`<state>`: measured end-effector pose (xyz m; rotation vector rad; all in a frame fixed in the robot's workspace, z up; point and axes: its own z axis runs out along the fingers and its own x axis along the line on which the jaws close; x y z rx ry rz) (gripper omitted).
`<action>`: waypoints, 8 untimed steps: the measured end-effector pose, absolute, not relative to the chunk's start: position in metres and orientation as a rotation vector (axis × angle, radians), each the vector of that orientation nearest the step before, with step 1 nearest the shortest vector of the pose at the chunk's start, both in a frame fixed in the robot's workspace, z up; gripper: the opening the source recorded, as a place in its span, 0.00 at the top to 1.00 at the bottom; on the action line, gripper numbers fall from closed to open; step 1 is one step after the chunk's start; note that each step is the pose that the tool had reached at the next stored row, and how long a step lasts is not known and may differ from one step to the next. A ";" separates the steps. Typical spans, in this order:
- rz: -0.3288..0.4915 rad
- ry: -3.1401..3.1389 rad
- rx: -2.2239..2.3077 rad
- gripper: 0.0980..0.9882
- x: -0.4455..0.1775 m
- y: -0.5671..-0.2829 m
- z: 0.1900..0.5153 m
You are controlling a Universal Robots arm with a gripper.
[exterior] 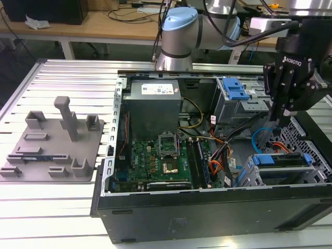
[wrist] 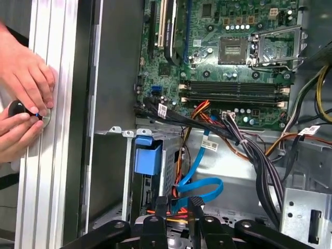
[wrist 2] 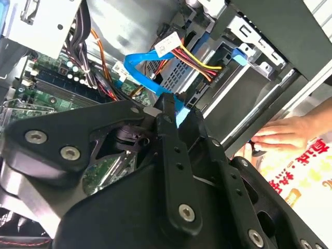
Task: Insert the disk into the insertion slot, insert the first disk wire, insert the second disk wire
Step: 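Insert the second disk wire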
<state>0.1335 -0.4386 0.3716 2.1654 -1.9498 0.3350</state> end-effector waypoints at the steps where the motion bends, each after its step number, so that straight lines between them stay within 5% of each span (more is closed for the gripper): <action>1: 0.339 -1.953 2.165 0.77 0.133 -0.439 0.371; 8: 0.353 -1.987 2.126 0.77 0.133 -0.439 0.363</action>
